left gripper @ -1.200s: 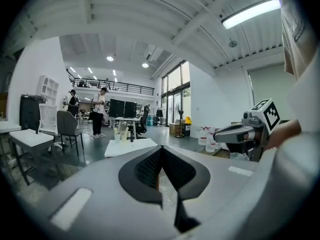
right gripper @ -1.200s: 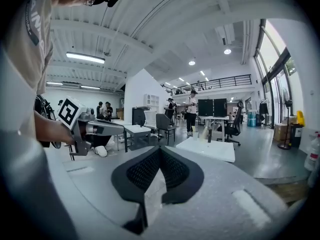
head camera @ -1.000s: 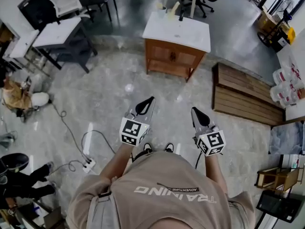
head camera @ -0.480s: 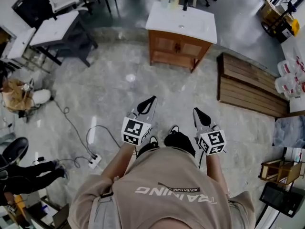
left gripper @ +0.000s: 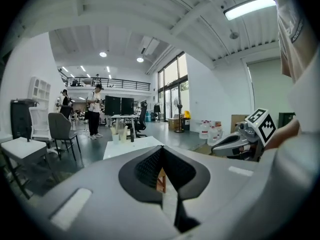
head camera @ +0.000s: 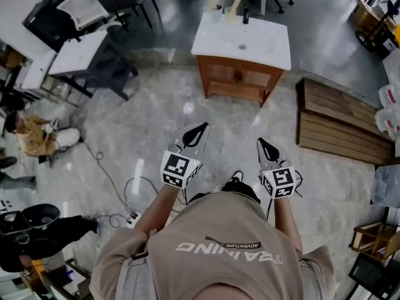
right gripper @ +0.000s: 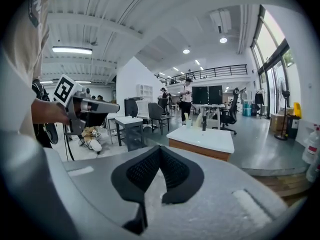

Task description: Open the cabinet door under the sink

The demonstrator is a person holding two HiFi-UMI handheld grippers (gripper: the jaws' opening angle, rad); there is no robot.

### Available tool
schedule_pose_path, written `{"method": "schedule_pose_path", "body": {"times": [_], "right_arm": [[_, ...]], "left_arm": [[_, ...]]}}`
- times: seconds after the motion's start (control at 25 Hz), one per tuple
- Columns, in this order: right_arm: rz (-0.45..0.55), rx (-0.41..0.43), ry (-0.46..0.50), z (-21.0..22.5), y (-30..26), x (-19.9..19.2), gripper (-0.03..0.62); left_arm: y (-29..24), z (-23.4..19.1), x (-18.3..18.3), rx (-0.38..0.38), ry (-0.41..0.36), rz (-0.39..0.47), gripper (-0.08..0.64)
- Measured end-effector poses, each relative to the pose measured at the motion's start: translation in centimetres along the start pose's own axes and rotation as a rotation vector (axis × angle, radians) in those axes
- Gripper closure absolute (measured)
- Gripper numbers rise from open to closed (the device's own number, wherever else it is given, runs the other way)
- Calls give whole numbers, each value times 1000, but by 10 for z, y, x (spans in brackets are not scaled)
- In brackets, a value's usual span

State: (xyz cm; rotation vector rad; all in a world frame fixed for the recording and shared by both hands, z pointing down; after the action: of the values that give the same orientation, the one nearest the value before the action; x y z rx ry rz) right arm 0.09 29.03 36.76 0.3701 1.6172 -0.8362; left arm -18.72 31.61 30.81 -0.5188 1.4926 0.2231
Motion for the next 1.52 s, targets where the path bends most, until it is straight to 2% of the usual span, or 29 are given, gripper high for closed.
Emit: {"method": "schedule_pose_path", "body": {"times": [0.16,0.4,0.68,0.92,1.12,1.24,1.36,1.52], "right_arm": [[6,20,-34,37,-24,8,591],[-14,36,-84,95,-65,10,591],[-59,111,-92,106,-104,5,591],[-92,54,-144,112,-136,3,591],[-80,-8,-108,108,-169,32,591],[-31,-55,-80,111,-186,61,591],[-23,-121,-59,117,-204,75,591],[-7,-184,-80,113,-225,94,591]], "left_arm": [[-39,-17,24,25,-5,-6,541],[-91,-30,29,85,-6,-36,541],[-120,-42,18,97,11,-97,541],[-126,-74,14,64,31,-79,541],[-140,-124,6,35,71,-83,541],[-158,-150,22,-21,42,-54,541],[-172,-170,38,-83,19,-13,541],[-180,-196,29,-157,24,-47,541]]}}
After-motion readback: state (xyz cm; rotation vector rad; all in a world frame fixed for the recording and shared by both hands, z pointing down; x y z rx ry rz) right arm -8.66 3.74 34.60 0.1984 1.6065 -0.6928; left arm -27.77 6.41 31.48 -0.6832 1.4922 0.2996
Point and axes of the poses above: the fingertips, and each gripper's own axes: y backward along the fingers, z to its right, x out of its top, the point moved 2 cm from there along y, backward along the fingers, and after that the axes turned 5 degrees about -x, right-handed, at the moved point
